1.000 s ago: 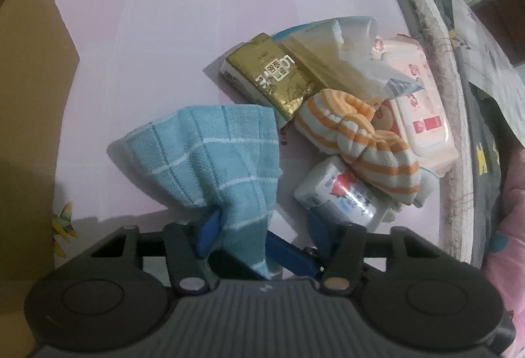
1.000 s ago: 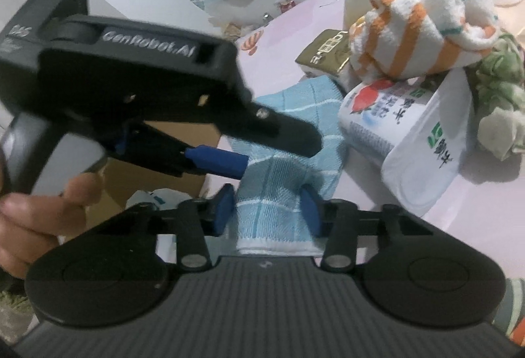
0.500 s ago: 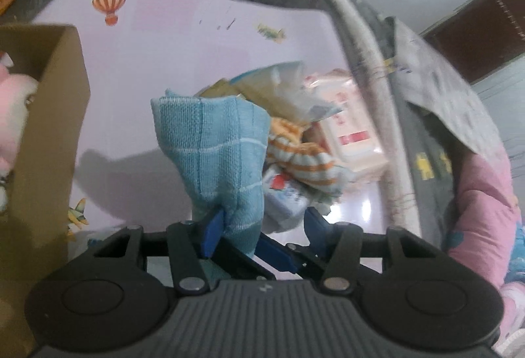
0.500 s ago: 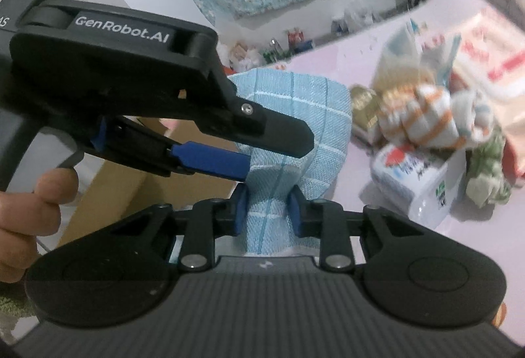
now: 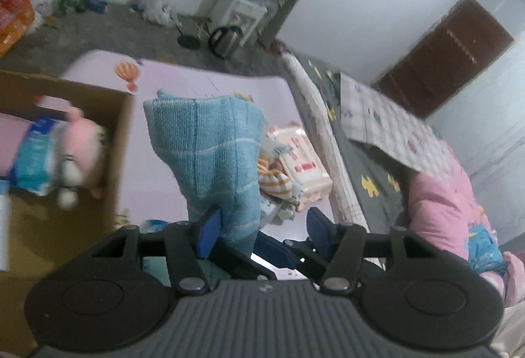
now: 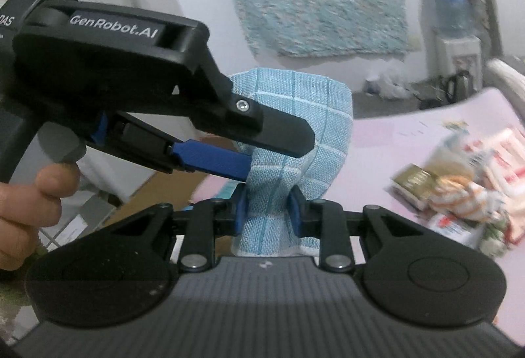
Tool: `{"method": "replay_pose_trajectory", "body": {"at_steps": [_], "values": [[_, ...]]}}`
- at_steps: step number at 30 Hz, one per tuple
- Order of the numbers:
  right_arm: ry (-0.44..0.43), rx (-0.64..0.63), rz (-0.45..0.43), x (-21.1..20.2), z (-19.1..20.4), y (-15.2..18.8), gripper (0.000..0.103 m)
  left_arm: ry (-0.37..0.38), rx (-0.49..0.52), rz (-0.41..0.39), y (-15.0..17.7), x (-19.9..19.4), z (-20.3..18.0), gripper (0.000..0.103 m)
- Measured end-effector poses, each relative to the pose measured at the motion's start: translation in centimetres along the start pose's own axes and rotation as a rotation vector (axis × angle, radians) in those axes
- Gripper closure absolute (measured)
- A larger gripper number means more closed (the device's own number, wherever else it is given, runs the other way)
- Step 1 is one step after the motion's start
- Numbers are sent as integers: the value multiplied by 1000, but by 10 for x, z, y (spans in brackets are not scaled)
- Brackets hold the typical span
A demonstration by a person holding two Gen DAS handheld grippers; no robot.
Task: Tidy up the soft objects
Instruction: 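Lift the blue checked towel off the bed with the right tool, then carry the towel over the cardboard box and open the right tool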
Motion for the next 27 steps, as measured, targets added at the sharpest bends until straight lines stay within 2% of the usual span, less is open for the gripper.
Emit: {"method": "replay_pose_trajectory", "body": {"at_steps": [6, 8, 11, 15, 20, 27], "values": [[-80, -41, 60, 31, 62, -7, 78, -26, -83, -62, 5, -54, 54, 44], [-97, -44, 104, 48, 79, -6, 78, -32, -114, -56, 5, -62, 78, 41], [-92, -49, 183, 79, 103, 0, 78, -53, -175, -37, 5, -63, 117, 41], [-35, -77, 299, 124, 136, 17, 78, -65, -245, 9, 6, -52, 170, 41], [49, -125, 427, 180, 162, 34, 78, -34, -336, 60, 9, -31, 230, 41], [138, -149, 576, 240, 175, 63, 78, -16, -340, 116, 16, -4, 268, 41]]}}
Point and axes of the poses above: each gripper's, at about its wrist camera, not at the fingertips, and x roughly the way its jaws point, z to its left, y to its underside, the point moved 2 cm from there along x, roughly the way its jaws point, and after that the axes turned 2 degrees about y, right-handed, at the moved point
